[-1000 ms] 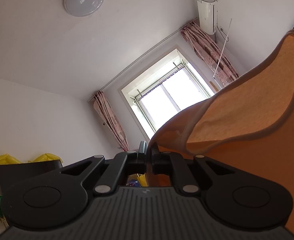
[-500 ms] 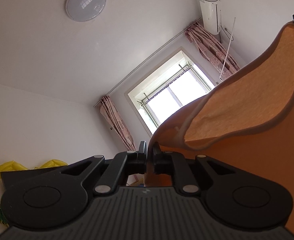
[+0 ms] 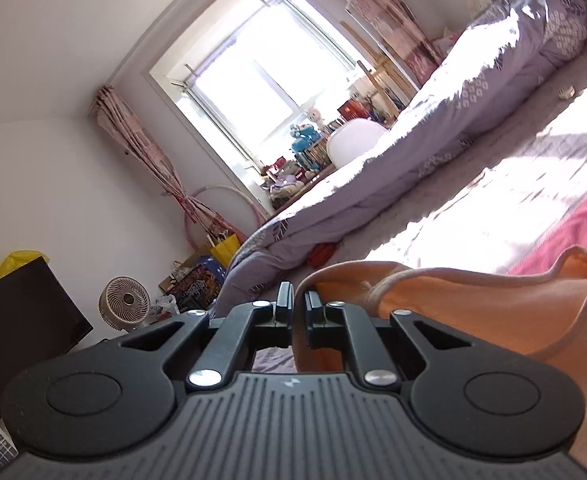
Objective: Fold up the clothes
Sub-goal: 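Lower the held beige shirt with both grippers and lay it flat on the towel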
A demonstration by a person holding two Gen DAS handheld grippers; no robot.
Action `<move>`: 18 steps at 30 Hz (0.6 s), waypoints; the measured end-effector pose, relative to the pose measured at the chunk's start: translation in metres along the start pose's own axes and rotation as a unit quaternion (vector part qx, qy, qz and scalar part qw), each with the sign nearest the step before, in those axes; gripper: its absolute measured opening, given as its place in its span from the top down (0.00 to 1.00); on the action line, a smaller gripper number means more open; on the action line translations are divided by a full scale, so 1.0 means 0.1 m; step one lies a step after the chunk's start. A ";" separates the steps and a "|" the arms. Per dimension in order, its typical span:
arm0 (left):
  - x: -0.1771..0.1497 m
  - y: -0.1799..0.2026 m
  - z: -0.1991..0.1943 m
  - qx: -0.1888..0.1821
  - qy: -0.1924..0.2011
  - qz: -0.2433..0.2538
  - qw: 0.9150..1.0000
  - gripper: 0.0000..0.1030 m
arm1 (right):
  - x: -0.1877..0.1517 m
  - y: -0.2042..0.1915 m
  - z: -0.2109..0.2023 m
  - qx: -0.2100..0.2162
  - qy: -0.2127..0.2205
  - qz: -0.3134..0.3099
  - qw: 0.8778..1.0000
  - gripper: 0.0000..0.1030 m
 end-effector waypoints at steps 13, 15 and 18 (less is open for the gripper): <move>-1.03 0.84 0.91 -0.052 -0.164 0.026 0.985 0.87 | -0.81 -0.92 -0.04 0.292 -0.196 0.183 0.918 0.48; -1.08 0.79 0.92 -0.053 -0.173 0.012 0.984 0.87 | -0.79 -0.89 0.08 0.319 -0.216 0.254 0.887 0.39; -1.12 0.72 0.90 -0.053 -0.178 -0.002 0.983 0.87 | -0.74 -0.98 0.17 0.349 -0.230 0.294 0.859 0.29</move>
Point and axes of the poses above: each gripper's, at about its wrist camera, not at the fingertips, and z roughly the way its jaws point, y to its right, x to its top, the point moved 8 cm from there along z, roughly the way its jaws point, and after that the axes turned 3 degrees about -x, right-handed, at the moved point
